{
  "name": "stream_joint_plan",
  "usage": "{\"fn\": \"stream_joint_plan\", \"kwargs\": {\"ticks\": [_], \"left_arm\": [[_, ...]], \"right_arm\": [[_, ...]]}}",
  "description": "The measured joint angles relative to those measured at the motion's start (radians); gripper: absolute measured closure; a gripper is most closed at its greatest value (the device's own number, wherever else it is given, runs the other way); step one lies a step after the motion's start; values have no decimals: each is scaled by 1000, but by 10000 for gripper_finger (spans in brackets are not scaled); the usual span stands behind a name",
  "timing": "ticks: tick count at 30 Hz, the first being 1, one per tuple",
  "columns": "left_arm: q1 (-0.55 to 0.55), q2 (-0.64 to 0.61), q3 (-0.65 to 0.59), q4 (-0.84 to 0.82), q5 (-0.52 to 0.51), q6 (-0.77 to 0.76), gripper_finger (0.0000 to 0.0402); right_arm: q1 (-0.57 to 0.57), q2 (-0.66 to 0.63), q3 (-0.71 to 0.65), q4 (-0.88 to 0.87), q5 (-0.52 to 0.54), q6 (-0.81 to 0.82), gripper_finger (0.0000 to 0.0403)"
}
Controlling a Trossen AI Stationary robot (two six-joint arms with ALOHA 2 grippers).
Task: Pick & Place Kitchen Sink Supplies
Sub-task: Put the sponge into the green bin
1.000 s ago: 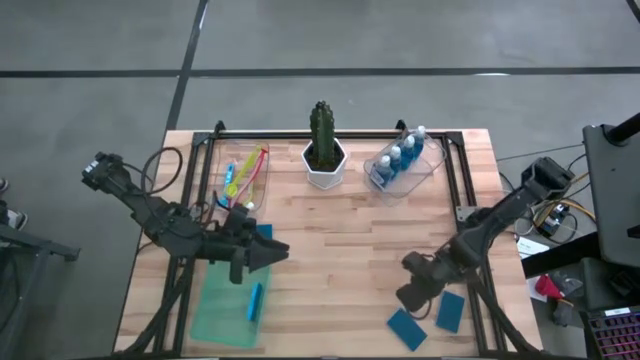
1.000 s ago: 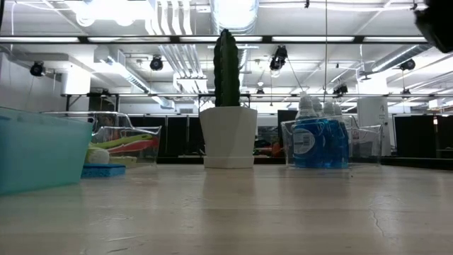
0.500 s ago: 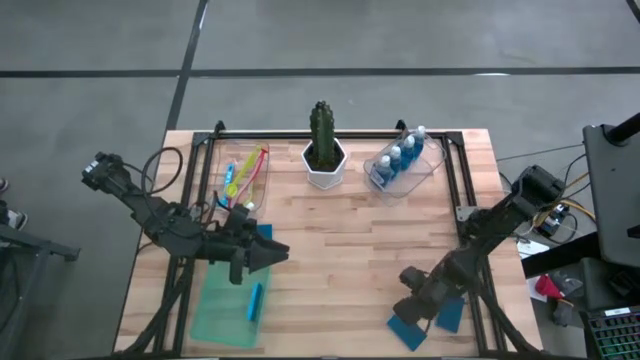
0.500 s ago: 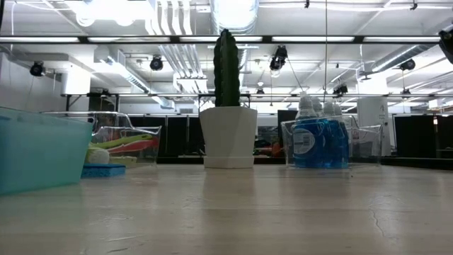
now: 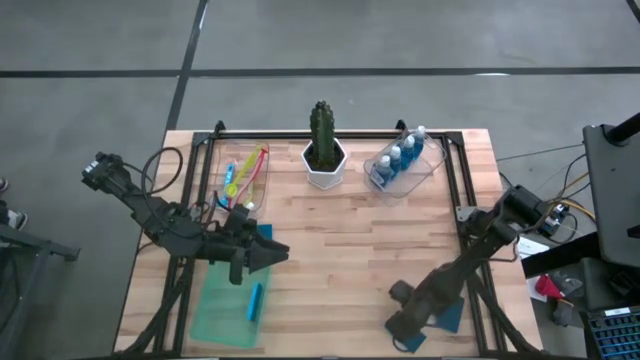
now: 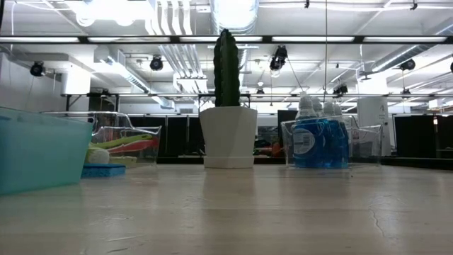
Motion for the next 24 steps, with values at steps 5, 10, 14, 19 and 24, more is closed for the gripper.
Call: {"fn": "stream_joint_plan", "kwargs": {"ticks": [5,10,14,19,24], "left_arm": [[0,0,0,0,0,0,266],[0,0,0,0,1,0,266],[0,0,0,0,7,3,266],[0,-1,0,-1,27,15,266],[0,-2,0,-4,59,14,266]], "right_arm": [[0,36,25,-14,-4,-3,279],[0,40,33,-12,19,-5,297],[-2,34,36,4,71,-3,324],[-7,33,46,-2,129,-3,363],[-18,32,68,-4,206,-2,390]]}}
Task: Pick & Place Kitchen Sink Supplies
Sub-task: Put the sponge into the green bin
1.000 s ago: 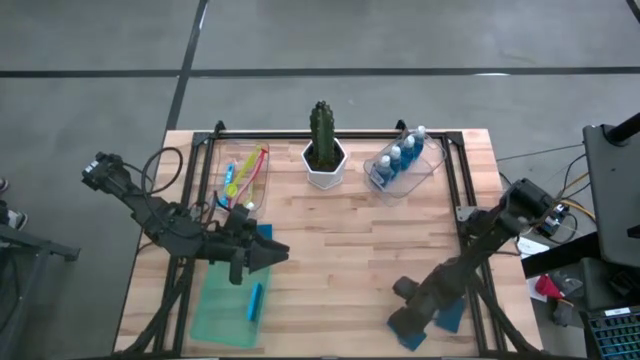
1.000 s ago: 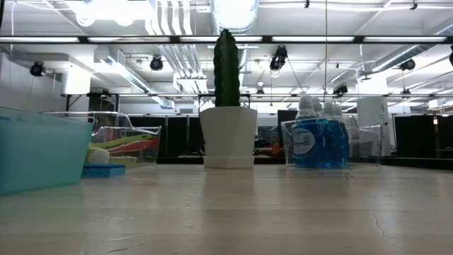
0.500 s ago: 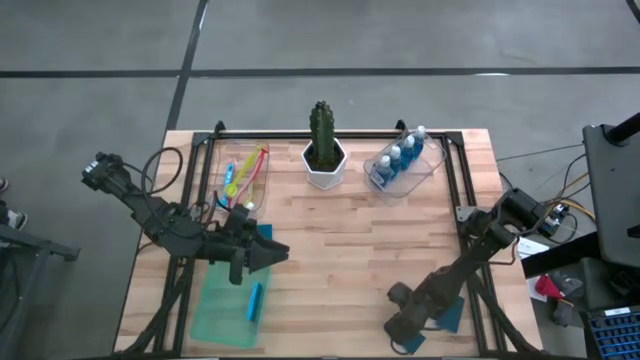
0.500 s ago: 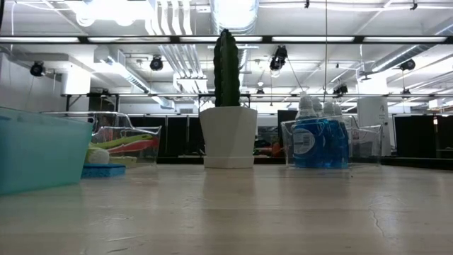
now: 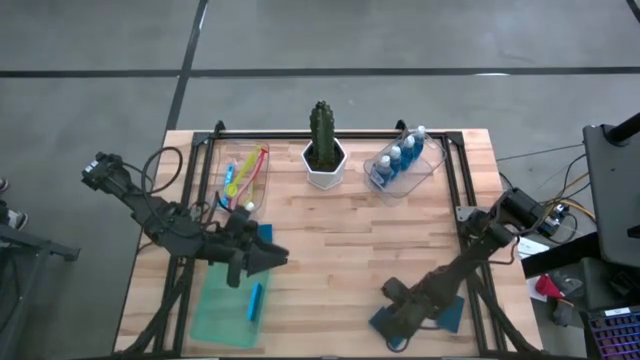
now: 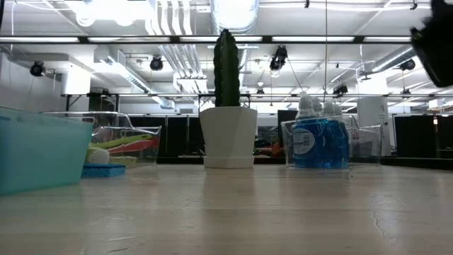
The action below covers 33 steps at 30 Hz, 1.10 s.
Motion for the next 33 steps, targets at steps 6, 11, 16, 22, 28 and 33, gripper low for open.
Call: {"fn": "stream_joint_plan", "kwargs": {"ticks": [6,11,16,22,28,33], "left_arm": [[0,0,0,-46,33,-7,266],[0,0,-2,-119,34,-28,266],[0,0,-3,-177,29,-48,266],[0,0,-3,-219,22,-82,266],[0,0,-3,-332,4,-145,266],[0,0,-3,-374,-28,-177,266]], "right_arm": [[-33,-11,60,-2,82,-39,393],[-87,-34,141,-3,208,-112,394],[-153,-46,254,2,329,-231,394],[-238,-47,383,-2,380,-377,394],[-311,-47,481,-3,433,-505,394],[-340,-47,554,-1,494,-581,394]]}}
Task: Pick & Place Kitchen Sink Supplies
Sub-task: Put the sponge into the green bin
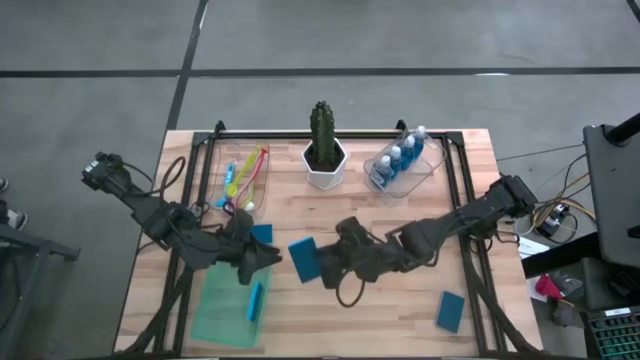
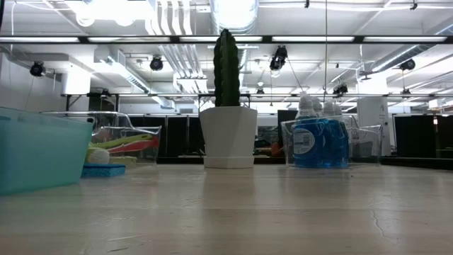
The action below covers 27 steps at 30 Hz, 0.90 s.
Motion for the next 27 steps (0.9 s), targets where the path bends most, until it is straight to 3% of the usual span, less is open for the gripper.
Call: {"fn": "stream_joint_plan", "kwargs": {"ticks": [10,21,27], "left_arm": [[-1,0,0,-43,-49,-24,266],[-1,0,0,-31,-162,-34,266],[-2,-1,0,6,-162,-23,266]], "right_arm": [[-16,0,51,57,81,-34,394],[-34,0,51,156,114,-71,394],[-48,0,51,157,113,-88,394]]}}
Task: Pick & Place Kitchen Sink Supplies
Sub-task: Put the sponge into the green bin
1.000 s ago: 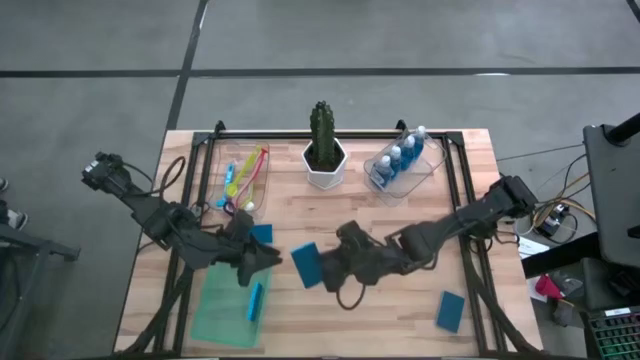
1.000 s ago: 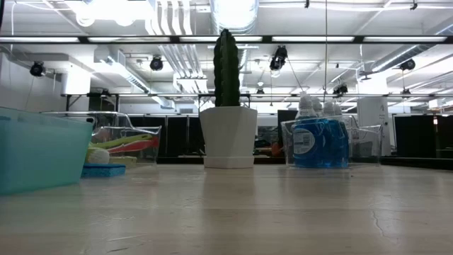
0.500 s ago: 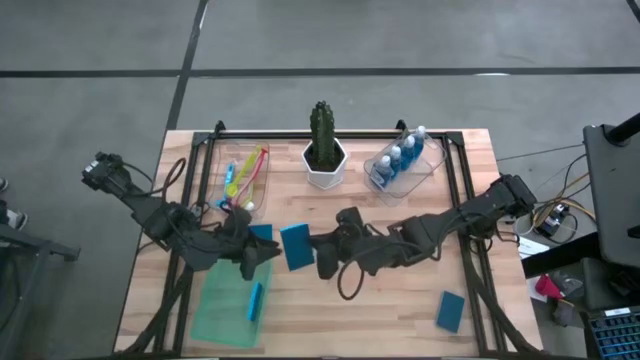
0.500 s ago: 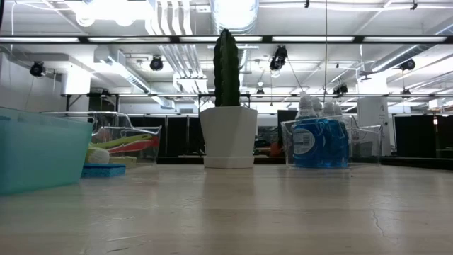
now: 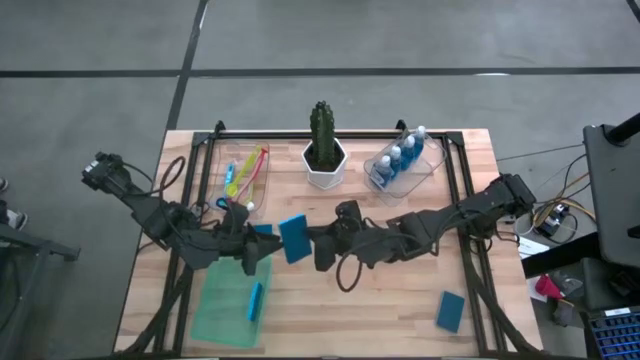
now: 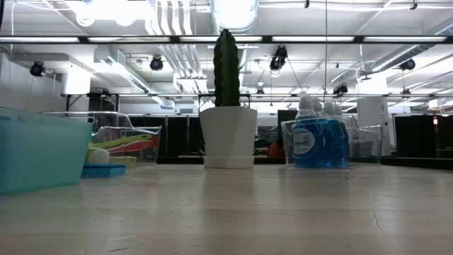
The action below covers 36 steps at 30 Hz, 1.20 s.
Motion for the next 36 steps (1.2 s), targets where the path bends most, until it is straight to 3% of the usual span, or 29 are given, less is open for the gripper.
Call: {"fn": "stream_joint_plan", "kwargs": {"ticks": [11,36], "left_arm": [[0,-33,0,-2,28,33,266],[5,-36,0,-9,-63,43,266]], "right_arm": [[-9,0,0,9,-1,-13,394],[-41,2,0,111,-36,-21,394]]}}
